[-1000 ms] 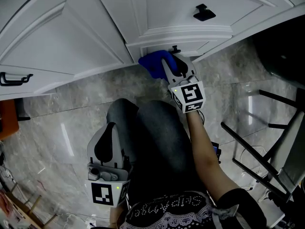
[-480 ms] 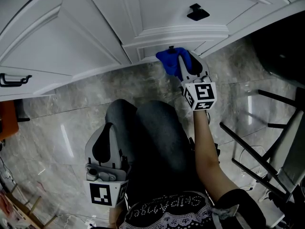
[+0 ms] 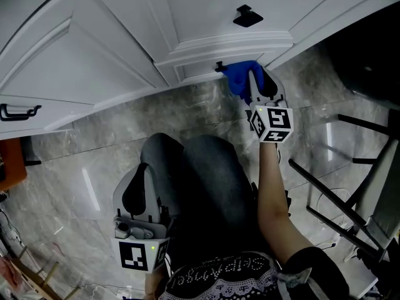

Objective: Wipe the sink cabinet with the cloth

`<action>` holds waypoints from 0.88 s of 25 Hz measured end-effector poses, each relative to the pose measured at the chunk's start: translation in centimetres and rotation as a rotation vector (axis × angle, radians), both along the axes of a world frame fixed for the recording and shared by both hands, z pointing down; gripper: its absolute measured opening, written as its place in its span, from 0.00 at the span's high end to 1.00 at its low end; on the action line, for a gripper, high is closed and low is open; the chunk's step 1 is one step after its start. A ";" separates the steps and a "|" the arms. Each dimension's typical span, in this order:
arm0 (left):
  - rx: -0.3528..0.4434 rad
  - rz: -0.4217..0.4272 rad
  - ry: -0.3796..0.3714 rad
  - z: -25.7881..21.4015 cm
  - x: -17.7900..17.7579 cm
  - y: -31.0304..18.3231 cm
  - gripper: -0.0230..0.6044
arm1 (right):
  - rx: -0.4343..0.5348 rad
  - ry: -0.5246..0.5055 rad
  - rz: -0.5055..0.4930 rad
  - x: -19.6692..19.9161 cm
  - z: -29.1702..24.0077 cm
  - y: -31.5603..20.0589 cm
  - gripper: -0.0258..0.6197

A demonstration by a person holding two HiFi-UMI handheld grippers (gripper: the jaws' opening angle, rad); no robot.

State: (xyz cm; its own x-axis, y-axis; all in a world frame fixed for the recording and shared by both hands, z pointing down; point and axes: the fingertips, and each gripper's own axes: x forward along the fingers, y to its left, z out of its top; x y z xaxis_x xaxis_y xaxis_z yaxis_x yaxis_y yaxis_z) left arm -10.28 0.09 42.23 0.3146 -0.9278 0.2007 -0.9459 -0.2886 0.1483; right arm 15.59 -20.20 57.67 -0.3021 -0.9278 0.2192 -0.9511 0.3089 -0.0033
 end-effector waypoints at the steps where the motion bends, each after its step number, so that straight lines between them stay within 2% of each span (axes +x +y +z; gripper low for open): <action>1: -0.001 0.003 0.001 0.0 0.1 0.0 0.96 | 0.001 -0.002 0.004 0.1 -0.1 0.0 0.80; 6: 0.001 0.015 0.007 0.1 0.2 0.0 0.96 | 0.001 -0.005 0.033 1.2 -0.2 0.2 0.80; 13: 0.013 0.024 0.012 -0.3 0.1 0.2 0.96 | -0.017 0.013 0.166 5.7 -0.4 0.0 0.80; 18: 0.019 0.028 0.019 -0.6 0.0 0.5 0.96 | -0.032 -0.011 0.180 5.6 -0.6 0.1 0.80; 22: 0.022 0.033 0.025 -0.5 0.0 0.5 0.96 | -0.047 -0.039 0.145 4.6 -1.5 1.5 0.80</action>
State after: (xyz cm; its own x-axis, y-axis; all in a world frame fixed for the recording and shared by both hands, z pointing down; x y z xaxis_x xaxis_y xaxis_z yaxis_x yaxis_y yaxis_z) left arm -10.33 0.62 41.72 0.3496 -0.9209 0.1724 -0.9320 -0.3230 0.1646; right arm 20.16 -18.66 56.18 -0.1751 -0.9511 0.2543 -0.9845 0.1671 -0.0528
